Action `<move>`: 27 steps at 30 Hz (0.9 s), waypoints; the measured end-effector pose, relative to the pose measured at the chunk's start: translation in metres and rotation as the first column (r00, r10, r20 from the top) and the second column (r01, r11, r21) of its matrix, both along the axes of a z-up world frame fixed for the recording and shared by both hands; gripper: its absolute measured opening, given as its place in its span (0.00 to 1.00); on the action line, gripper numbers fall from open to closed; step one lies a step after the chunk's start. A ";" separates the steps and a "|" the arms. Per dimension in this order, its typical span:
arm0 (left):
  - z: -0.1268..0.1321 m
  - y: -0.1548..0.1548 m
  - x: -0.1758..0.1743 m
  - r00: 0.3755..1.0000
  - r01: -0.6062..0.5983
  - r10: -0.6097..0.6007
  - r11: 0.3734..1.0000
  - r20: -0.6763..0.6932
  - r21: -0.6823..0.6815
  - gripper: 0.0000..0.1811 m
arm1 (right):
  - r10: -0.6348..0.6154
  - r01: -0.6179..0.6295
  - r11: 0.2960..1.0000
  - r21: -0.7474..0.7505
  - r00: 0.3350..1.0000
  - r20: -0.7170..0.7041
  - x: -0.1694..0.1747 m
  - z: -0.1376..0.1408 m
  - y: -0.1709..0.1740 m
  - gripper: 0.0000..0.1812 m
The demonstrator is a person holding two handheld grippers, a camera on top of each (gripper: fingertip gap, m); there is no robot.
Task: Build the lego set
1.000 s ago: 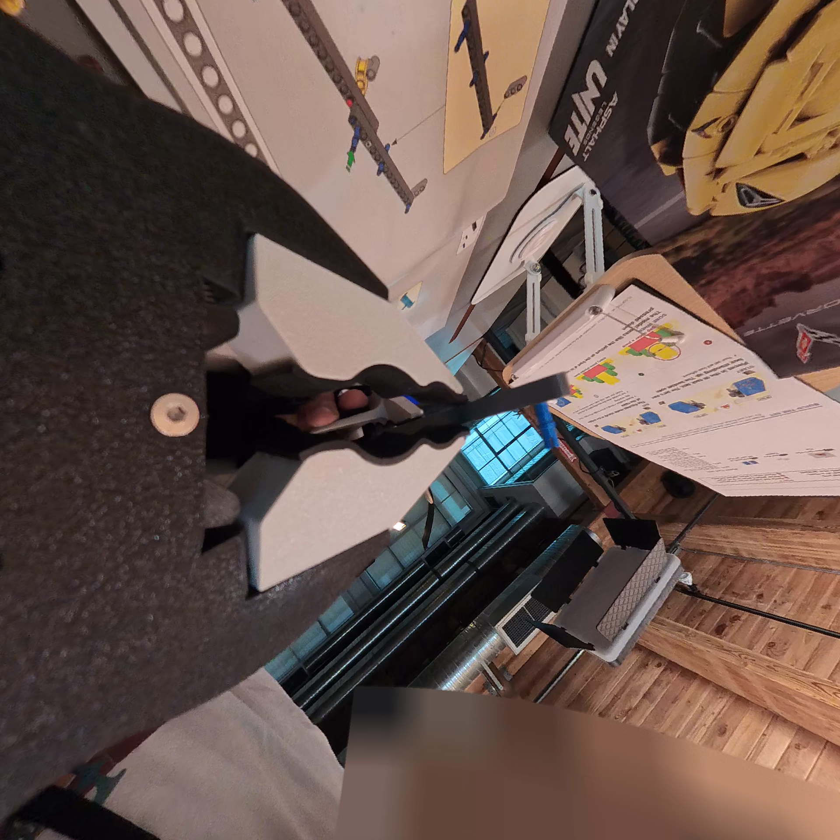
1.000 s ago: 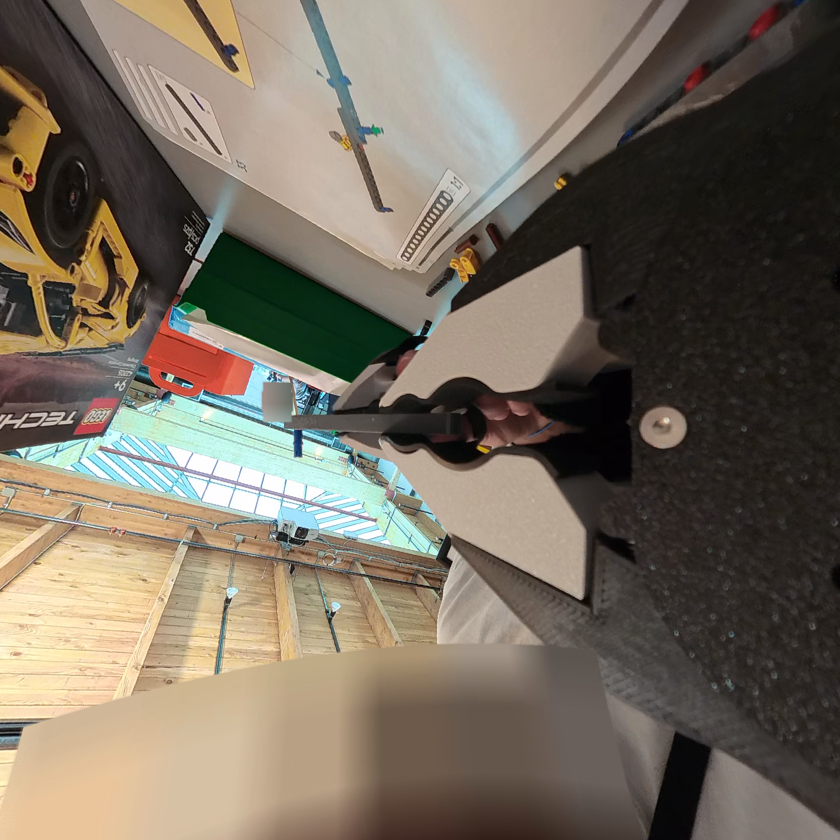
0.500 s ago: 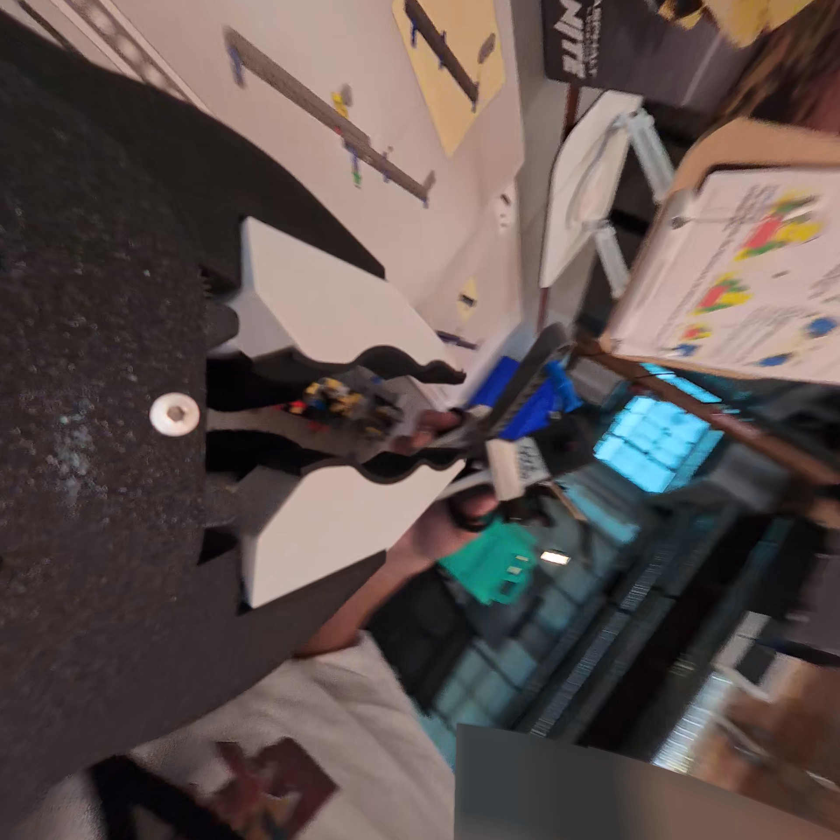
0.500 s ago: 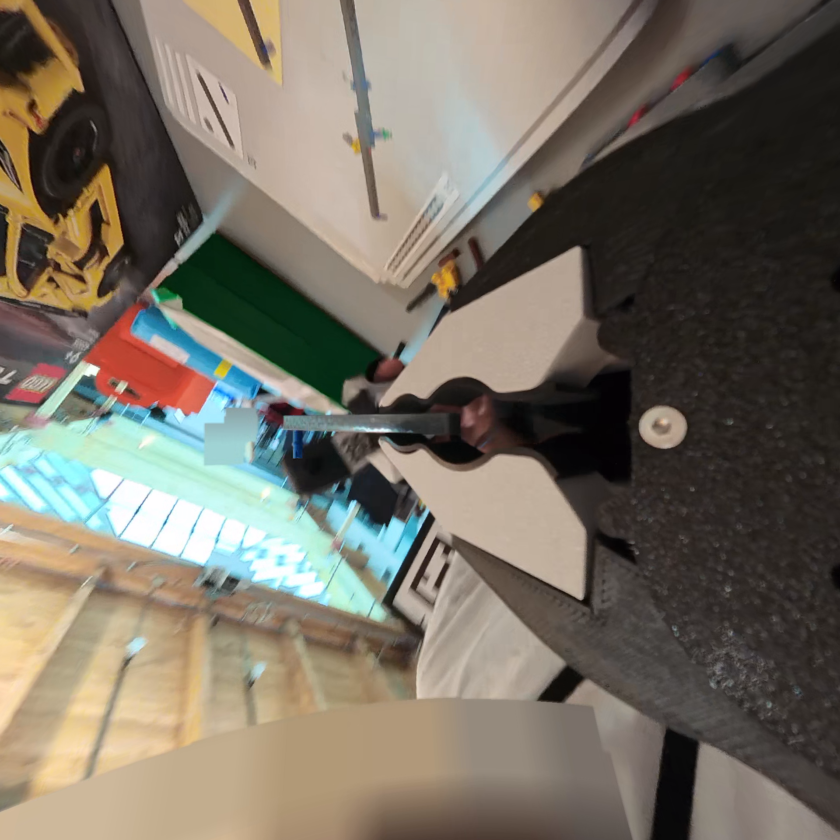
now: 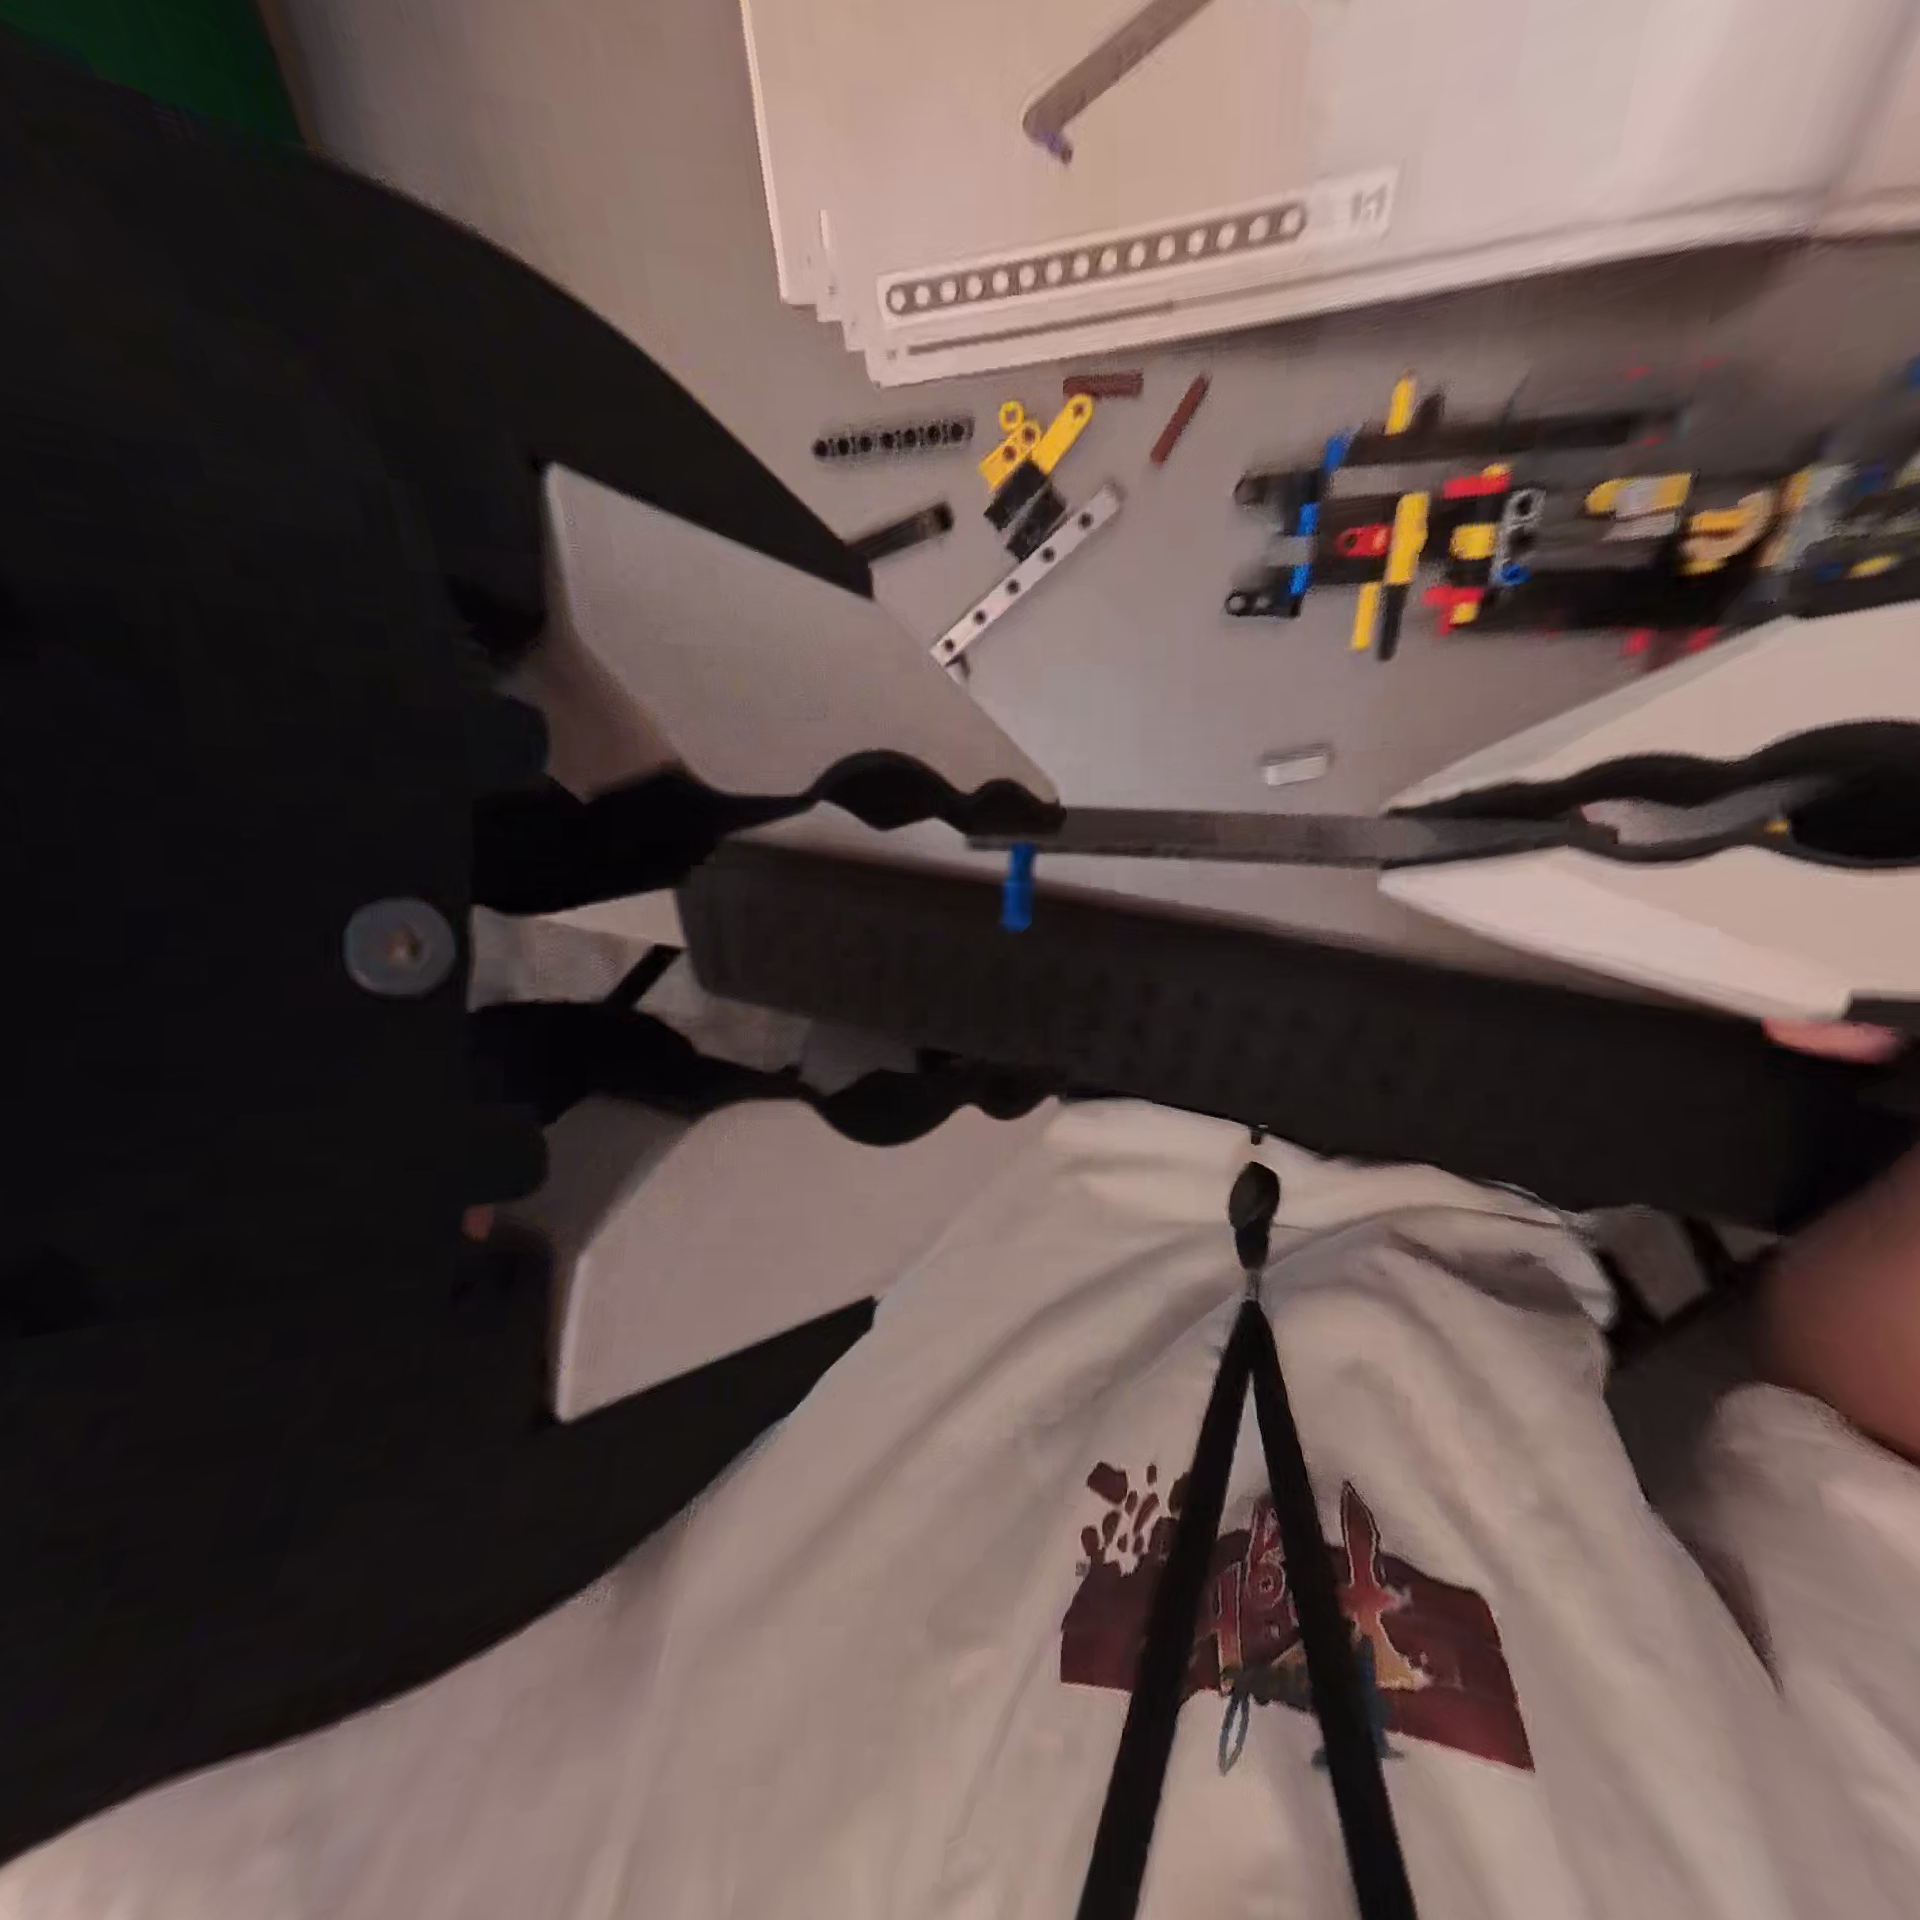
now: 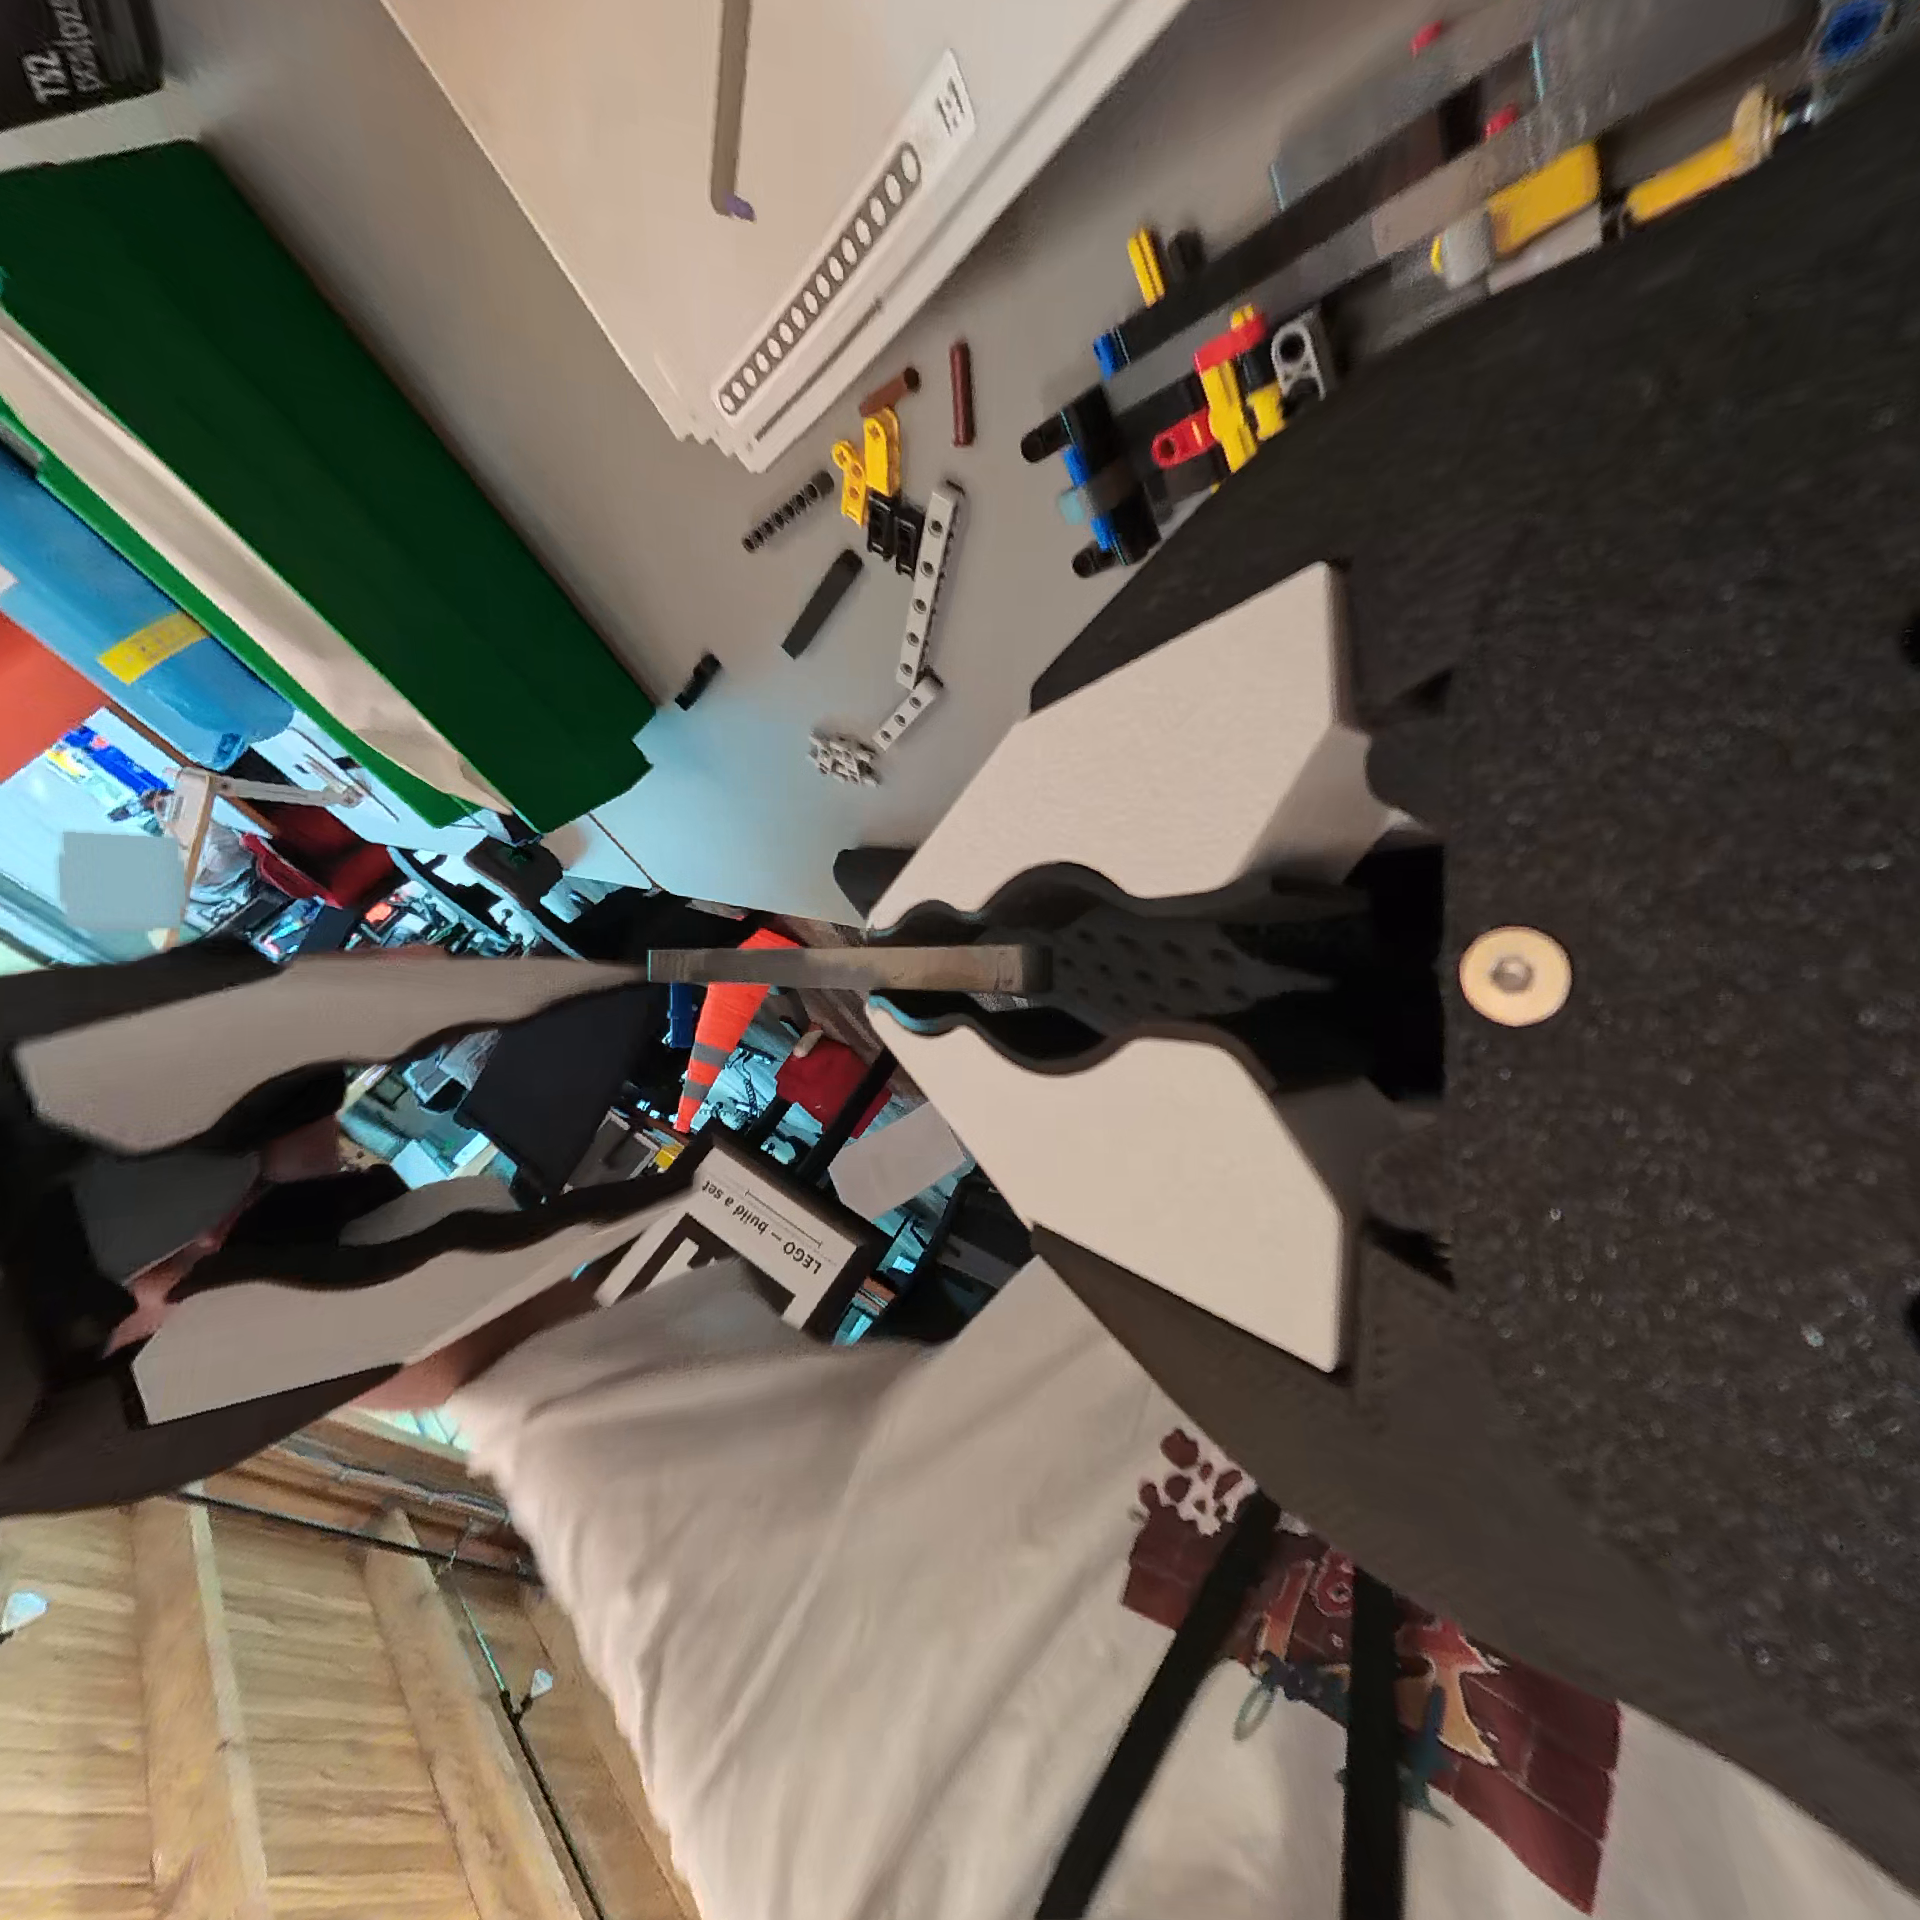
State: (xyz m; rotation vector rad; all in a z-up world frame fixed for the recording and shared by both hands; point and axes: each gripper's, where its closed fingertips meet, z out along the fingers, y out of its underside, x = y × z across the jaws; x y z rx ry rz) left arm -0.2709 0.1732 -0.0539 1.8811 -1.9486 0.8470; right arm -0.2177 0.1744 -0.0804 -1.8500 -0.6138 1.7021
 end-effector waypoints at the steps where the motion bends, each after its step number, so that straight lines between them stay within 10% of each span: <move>1: -0.008 0.001 0.005 0.999 0.012 -0.012 1.000 -0.053 0.009 0.23 | 0.005 -0.005 1.000 0.001 1.000 0.000 -0.002 0.000 -0.003 0.03; 27: -0.037 -0.002 0.032 0.989 0.121 -0.129 0.987 0.071 0.102 0.04 | -0.032 0.031 0.999 0.036 0.999 0.008 0.013 -0.001 -0.002 0.04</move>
